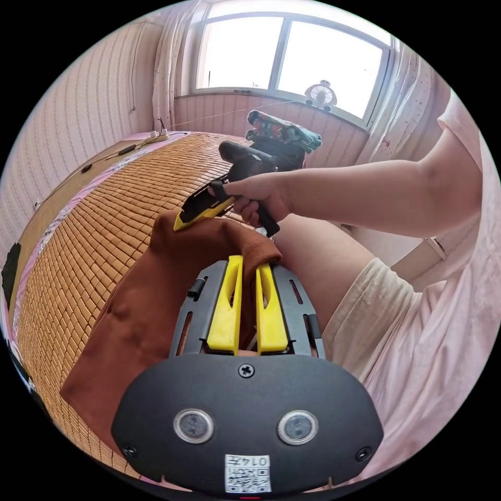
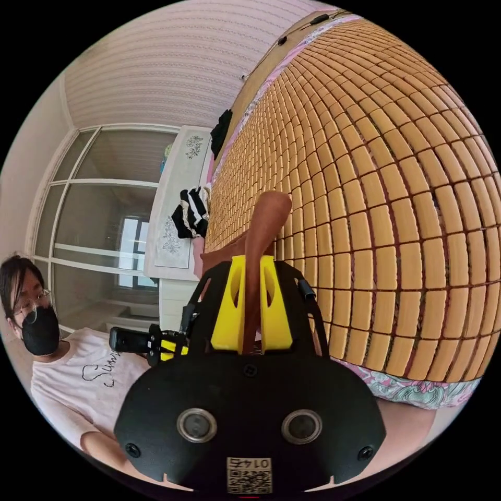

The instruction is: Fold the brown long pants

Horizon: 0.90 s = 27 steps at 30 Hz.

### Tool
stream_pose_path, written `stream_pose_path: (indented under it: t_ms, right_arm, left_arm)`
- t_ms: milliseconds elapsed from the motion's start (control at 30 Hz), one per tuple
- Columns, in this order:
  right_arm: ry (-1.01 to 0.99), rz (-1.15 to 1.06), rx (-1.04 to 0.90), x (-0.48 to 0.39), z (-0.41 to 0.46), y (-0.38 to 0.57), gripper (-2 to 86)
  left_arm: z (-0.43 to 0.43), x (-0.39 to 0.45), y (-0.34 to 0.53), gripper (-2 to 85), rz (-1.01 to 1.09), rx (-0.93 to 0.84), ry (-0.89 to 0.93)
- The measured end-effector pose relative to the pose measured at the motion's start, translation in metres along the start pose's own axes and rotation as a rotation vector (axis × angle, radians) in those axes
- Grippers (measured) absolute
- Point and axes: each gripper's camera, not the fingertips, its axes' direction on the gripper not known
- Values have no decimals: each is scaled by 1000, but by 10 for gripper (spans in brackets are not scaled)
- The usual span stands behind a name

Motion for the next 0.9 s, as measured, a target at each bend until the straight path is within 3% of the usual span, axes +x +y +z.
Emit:
stream_pose_path:
  t_ms: [133,267,400,567,667,767,900]
  right_arm:
    - [-141,-59,164,-15,-58,20,32]
    - [-145,-149,314,-58,-119,31,29]
    - [-105,-223,333,-102,-114,21,33]
    - [-25,-328,21,-150,27,-11,51]
    - [39,-331,-159,-144,121,-16,49]
    - [73,-290,-252,-135,157,-8,12]
    - [212,-392,-266,-161,137,20,1]
  left_arm:
    - [-11,9,-24,42,101,106,46]
    - [-22,4,-53,42,89,272,147]
    - [-35,-23,-62,43,5,412,223]
    - [-57,-60,-5,51,-78,367,142]
    - [-56,-86,51,65,-195,177,42]
    - [-60,-112,99,72,-402,40,-31]
    - [-73,-135,114,63,-519,105,-48]
